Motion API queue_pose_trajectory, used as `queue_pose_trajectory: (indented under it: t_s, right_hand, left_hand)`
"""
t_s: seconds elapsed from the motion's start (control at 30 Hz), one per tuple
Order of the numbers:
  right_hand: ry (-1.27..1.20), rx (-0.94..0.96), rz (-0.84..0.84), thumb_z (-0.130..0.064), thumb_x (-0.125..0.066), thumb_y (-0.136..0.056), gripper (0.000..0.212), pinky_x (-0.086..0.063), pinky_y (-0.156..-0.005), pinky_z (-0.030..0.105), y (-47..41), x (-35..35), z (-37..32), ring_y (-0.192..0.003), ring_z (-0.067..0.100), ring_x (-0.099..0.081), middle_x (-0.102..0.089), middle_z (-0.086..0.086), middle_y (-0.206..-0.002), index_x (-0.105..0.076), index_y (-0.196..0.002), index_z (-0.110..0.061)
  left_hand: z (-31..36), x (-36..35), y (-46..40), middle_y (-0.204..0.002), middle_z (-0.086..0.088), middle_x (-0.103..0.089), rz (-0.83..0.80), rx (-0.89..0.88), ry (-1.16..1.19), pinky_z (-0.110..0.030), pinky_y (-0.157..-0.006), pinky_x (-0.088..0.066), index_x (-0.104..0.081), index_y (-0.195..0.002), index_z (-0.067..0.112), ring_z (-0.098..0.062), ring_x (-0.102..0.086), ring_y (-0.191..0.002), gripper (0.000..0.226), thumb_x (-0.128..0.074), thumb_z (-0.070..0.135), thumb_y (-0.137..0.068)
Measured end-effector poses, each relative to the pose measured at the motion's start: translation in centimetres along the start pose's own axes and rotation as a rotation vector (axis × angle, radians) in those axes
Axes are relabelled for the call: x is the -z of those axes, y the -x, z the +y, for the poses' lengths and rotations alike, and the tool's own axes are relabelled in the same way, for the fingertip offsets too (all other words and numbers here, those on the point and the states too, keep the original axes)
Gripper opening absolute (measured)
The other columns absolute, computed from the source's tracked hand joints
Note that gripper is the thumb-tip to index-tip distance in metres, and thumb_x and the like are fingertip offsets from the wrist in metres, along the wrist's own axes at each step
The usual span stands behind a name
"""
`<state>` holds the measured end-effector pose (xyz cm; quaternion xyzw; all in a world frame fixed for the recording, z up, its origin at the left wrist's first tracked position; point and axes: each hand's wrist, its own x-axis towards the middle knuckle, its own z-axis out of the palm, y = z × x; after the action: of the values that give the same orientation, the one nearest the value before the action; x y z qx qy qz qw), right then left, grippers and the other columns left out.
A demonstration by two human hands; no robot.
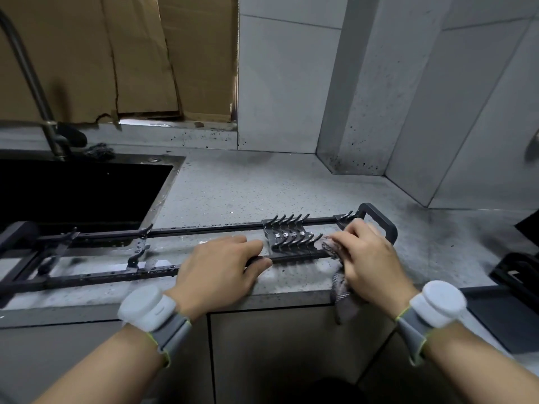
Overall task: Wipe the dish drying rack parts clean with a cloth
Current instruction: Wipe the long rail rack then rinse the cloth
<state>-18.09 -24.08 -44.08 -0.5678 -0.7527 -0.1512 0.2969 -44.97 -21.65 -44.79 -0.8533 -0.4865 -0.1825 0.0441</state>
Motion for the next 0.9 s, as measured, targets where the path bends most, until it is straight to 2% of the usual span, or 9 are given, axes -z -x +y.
queue_pose_trajectory:
  t_s: [0.13, 0.23, 0.33, 0.47, 0.6, 0.63, 0.73, 0.83, 0.9]
  right_hand:
    - [-0.116, 0.035, 0.020, -0.024, -0.068, -0.091, 0.009, -0.045, -0.068, 0.032, -1.6, 2.4, -1.3, -0.080, 0.017, -0.050, -0.052, -0.006, -0.088, -0.073, -0.098, -0.020]
    - [-0.252, -0.003, 0.068, -0.014, -0.070, -0.090, 0.017, -0.038, -0.070, 0.013, -4.2, 3.5, -3.6, -0.085, 0.012, -0.053, -0.054, -0.006, -0.097, -0.071, -0.105, -0.023]
    - [-0.381, -0.030, -0.064, -0.006, -0.066, -0.089, 0.024, -0.039, -0.074, 0.006, -6.0, 3.2, -5.3, -0.093, 0.008, -0.053, -0.052, -0.007, -0.104, -0.070, -0.105, -0.024]
    - [-0.323, 0.198, -0.360, -0.030, -0.062, -0.092, 0.019, -0.043, -0.091, 0.023, -5.2, 0.7, -5.6, -0.103, 0.008, -0.052, -0.055, -0.008, -0.108, -0.071, -0.109, -0.028]
    - [-0.347, 0.139, -0.440, -0.056, -0.034, -0.094, 0.052, -0.043, -0.092, 0.025, -5.9, 0.6, -5.6, -0.098, 0.002, -0.055, -0.059, -0.012, -0.105, -0.074, -0.091, -0.024]
    - [-0.347, 0.134, -0.448, -0.055, -0.033, -0.094, 0.053, -0.044, -0.091, 0.026, -6.1, 0.6, -5.6, -0.095, 0.003, -0.057, -0.060, -0.012, -0.104, -0.073, -0.085, -0.022]
    - [-0.335, 0.133, -0.475, -0.037, -0.057, -0.096, 0.024, -0.042, -0.083, 0.025, -6.4, 0.3, -5.8, -0.087, 0.007, -0.055, -0.059, -0.008, -0.099, -0.061, -0.074, -0.027]
    - [-0.278, 0.190, -0.496, -0.027, -0.066, -0.090, 0.009, -0.041, -0.082, 0.029, -6.4, 0.3, -5.8, -0.091, 0.012, -0.053, -0.059, -0.006, -0.101, -0.057, -0.093, -0.028]
    - [-0.257, 0.203, -0.494, -0.026, -0.066, -0.088, 0.022, -0.041, -0.086, 0.032, -6.4, 0.4, -5.6, -0.098, 0.014, -0.053, -0.062, -0.006, -0.106, -0.057, -0.109, -0.025]
  left_hand:
    - [0.1, 0.2, 0.0, -0.079, 0.007, -0.047, 0.009, 0.010, 0.004, -0.034, -0.063, -0.042, -0.033, -0.082, 0.026, -0.019, -0.053, -0.080, 0.041, -0.032, 0.064, -0.098]
    - [0.2, 0.3, -0.1, -0.078, 0.006, -0.047, 0.003, 0.014, 0.005, -0.034, -0.063, -0.040, -0.033, -0.081, 0.026, -0.019, -0.052, -0.080, 0.042, -0.033, 0.063, -0.098]
    - [0.3, 0.4, 0.1, -0.079, 0.007, -0.047, -0.005, 0.018, 0.000, -0.035, -0.062, -0.037, -0.033, -0.081, 0.027, -0.018, -0.050, -0.079, 0.041, -0.032, 0.064, -0.098]
    - [0.5, 0.5, 0.2, -0.085, 0.008, -0.049, -0.019, 0.038, -0.015, -0.034, -0.066, -0.037, -0.036, -0.087, 0.028, -0.016, -0.051, -0.087, 0.038, -0.031, 0.064, -0.097]
    - [0.4, 0.6, -0.1, -0.086, 0.008, -0.050, -0.022, 0.047, -0.015, -0.034, -0.067, -0.038, -0.039, -0.089, 0.028, -0.015, -0.052, -0.088, 0.039, -0.030, 0.065, -0.097]
    - [0.4, 0.5, -0.1, -0.085, 0.008, -0.050, -0.028, 0.049, -0.017, -0.034, -0.066, -0.038, -0.039, -0.090, 0.027, -0.015, -0.050, -0.087, 0.039, -0.030, 0.065, -0.097]
    - [0.4, 0.6, 0.1, -0.083, 0.007, -0.047, -0.024, 0.055, -0.016, -0.034, -0.064, -0.034, -0.033, -0.086, 0.029, -0.014, -0.044, -0.081, 0.038, -0.029, 0.065, -0.096]
    - [0.5, 0.6, 0.1, -0.082, 0.007, -0.046, -0.024, 0.057, -0.002, -0.034, -0.064, -0.034, -0.032, -0.084, 0.028, -0.014, -0.043, -0.080, 0.037, -0.031, 0.063, -0.097]
    - [0.5, 0.6, 0.1, -0.081, 0.007, -0.046, -0.015, 0.045, 0.007, -0.035, -0.063, -0.035, -0.031, -0.083, 0.029, -0.016, -0.048, -0.083, 0.037, -0.032, 0.063, -0.097]
